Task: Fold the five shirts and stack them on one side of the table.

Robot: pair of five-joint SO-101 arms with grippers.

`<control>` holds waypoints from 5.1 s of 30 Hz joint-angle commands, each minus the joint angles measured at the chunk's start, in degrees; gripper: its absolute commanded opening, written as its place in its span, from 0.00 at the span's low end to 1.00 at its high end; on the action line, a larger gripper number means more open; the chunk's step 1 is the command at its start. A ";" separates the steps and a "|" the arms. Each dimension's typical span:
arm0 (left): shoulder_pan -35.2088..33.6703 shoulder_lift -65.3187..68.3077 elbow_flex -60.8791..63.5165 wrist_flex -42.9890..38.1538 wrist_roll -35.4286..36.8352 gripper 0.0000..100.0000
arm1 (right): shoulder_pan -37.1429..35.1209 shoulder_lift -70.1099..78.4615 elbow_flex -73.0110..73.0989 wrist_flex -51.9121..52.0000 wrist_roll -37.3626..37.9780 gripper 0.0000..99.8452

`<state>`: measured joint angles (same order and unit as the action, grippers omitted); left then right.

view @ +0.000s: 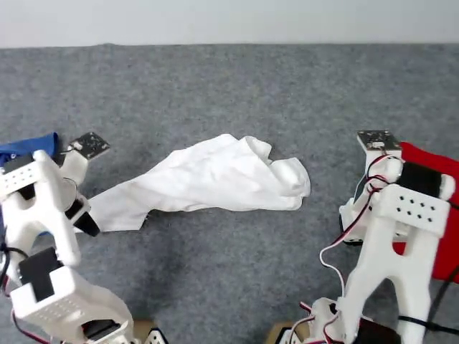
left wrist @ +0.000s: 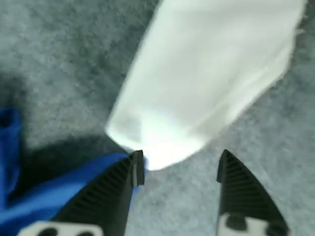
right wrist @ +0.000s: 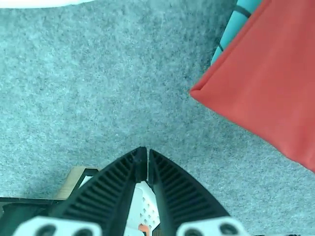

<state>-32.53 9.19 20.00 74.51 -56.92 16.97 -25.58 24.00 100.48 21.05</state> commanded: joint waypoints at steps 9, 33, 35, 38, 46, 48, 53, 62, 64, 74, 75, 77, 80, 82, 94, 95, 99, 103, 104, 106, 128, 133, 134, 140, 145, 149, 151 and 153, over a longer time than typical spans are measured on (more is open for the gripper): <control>-0.18 14.15 -9.89 -2.73 2.29 0.23 | -0.48 -1.54 -0.18 2.15 -0.44 0.01; 8.35 -9.32 -27.47 25.93 5.10 0.00 | -20.79 5.23 -0.44 -14.55 -0.44 0.01; 7.91 -11.96 -25.27 25.93 5.19 0.00 | -24.22 10.07 -0.53 -17.98 -0.35 0.01; 7.74 -15.38 -21.85 25.93 5.19 0.00 | -28.70 18.15 -0.62 -24.66 -0.09 0.01; 6.15 -23.30 -13.23 25.93 5.27 0.00 | -32.57 47.43 -21.89 -32.22 -0.26 0.01; 5.89 -24.62 -11.21 25.93 5.27 0.00 | -32.13 55.69 -33.67 -31.60 -0.26 0.01; 5.80 -28.75 -8.22 25.93 5.27 0.00 | -30.11 73.71 -69.45 -32.13 0.00 0.01; 5.80 -37.01 -1.27 25.93 5.27 0.00 | -32.57 98.33 -120.97 -24.40 0.09 0.01; 5.80 -37.63 -0.04 25.85 5.27 0.00 | -33.10 96.40 -119.91 -19.21 0.09 0.01; 5.80 -37.54 0.57 25.67 5.27 0.00 | -35.30 91.47 -120.00 -0.22 -0.18 0.01; 5.80 -37.54 0.66 25.23 5.27 0.00 | -35.82 91.38 -120.00 1.71 -0.18 0.01; 5.80 -37.54 1.89 24.18 5.27 0.00 | -36.44 91.30 -119.65 2.59 -0.18 0.01; 5.80 -37.54 4.00 23.38 5.27 0.00 | -37.23 91.56 -119.56 2.33 -0.26 0.01; 5.80 -37.54 4.53 23.38 5.27 0.00 | -38.20 92.00 -117.36 2.33 -0.26 0.01; 5.01 -37.54 4.62 23.38 5.27 0.00 | -40.40 96.31 -109.89 -12.79 0.00 0.01; 5.01 -37.54 4.62 23.38 5.27 0.00 | -40.48 96.84 -110.33 -16.92 -0.09 0.01; 5.01 -37.54 4.70 23.56 5.27 0.00 | -41.36 98.33 -113.58 -32.04 -0.18 0.01; 5.01 -37.54 6.29 23.47 5.27 0.00 | -42.51 98.15 -114.37 -36.44 0.00 0.01; 5.01 -37.54 6.81 23.47 5.27 0.00 | -42.59 97.98 -114.37 -36.09 0.00 0.01; 5.01 -37.63 7.60 23.47 5.27 0.00 | -42.68 97.71 -115.16 -33.80 -0.09 0.01; 5.27 -37.54 7.69 21.36 5.27 0.00 | -42.68 94.81 -120.00 -0.57 -3.60 0.18; 5.27 -37.54 7.69 21.63 5.27 0.00 | -42.59 99.47 -120.00 -6.55 -3.96 0.18; 5.27 -37.54 7.69 21.71 5.27 0.00 | -42.59 100.53 -120.00 -7.60 -3.96 0.18; 5.10 -37.54 7.78 21.63 5.27 0.00 | -42.59 106.51 -120.00 -11.47 -3.96 0.17; 5.10 -37.54 7.78 21.45 5.27 0.00 | -42.33 105.89 -120.26 -11.56 -3.60 0.00; 5.10 -37.54 7.78 21.45 5.27 0.00 | -41.80 99.82 -120.35 -6.02 -3.60 0.01; 5.10 -37.54 7.78 21.45 5.27 0.00 | -41.54 95.78 -120.35 -2.68 -3.60 0.01; 5.10 -37.54 7.78 21.45 5.27 0.00 | -40.92 91.74 -120.26 0.92 -3.60 0.01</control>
<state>-27.16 -26.77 27.74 96.57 -51.74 -25.32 75.60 -94.15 97.32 17.89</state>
